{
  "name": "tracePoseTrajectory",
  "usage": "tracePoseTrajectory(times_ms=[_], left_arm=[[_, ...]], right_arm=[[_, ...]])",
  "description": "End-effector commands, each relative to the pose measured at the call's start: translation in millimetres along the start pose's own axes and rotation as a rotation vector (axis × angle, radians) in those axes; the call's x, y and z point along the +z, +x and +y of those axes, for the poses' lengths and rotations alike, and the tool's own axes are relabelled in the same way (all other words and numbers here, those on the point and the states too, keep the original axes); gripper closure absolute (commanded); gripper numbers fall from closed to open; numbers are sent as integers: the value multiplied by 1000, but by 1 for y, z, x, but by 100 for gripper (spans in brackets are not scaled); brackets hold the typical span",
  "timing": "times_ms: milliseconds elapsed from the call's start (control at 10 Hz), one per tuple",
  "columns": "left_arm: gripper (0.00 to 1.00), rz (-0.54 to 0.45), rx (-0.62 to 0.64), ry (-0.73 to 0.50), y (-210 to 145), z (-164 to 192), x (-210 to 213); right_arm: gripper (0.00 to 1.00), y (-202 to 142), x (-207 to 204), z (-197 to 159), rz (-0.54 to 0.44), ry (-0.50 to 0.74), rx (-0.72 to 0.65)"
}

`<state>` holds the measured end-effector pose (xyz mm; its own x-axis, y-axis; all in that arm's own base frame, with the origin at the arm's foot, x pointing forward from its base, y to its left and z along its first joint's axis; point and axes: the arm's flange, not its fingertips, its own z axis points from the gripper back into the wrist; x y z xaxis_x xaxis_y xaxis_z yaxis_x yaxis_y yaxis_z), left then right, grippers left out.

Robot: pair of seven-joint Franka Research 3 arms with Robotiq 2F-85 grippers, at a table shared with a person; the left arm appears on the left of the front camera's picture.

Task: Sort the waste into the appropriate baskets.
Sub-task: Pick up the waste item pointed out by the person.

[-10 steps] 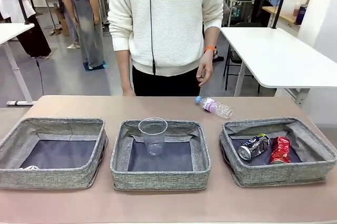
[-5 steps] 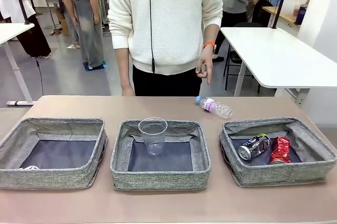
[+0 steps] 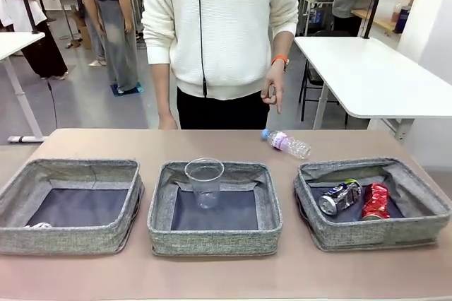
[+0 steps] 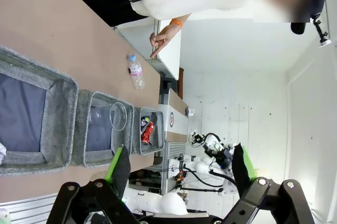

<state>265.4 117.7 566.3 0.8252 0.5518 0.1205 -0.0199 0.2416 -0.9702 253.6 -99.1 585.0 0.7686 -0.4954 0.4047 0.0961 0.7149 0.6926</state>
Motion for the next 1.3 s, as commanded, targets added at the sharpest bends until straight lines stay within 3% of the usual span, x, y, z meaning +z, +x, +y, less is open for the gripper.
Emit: tracePoseTrajectory(times_ms=[0,100,300,400,500,600,700,800,1000,1100,1200], left_arm=[[0,3,-22,-18,0,-1,3],[0,3,-22,-18,0,-1,3],[0,3,-22,-18,0,-1,3],[0,3,-22,-18,0,-1,3],[0,3,-22,-18,0,-1,3],[0,3,-22,-18,0,-1,3],[0,3,-22,-18,0,-1,3],[0,3,-22,-18,0,-1,3],[0,3,-22,-18,0,-1,3],[0,3,-22,-18,0,-1,3],[0,3,-22,-18,0,-1,3]], right_arm=[[0,-1,-126,83,123,-563,514],[0,-9,-177,98,81,-755,622],[0,-47,-246,96,257,-813,857],[0,-54,-243,86,348,-760,846],[0,-75,-226,126,119,-435,533],[0,-75,-226,126,119,-435,533],[0,-82,-262,104,214,-551,625],[0,-85,-247,83,286,-460,737],[0,-58,-304,78,502,-414,950],[0,-33,-339,75,479,-524,989],[0,-5,-369,73,495,-490,1018]])
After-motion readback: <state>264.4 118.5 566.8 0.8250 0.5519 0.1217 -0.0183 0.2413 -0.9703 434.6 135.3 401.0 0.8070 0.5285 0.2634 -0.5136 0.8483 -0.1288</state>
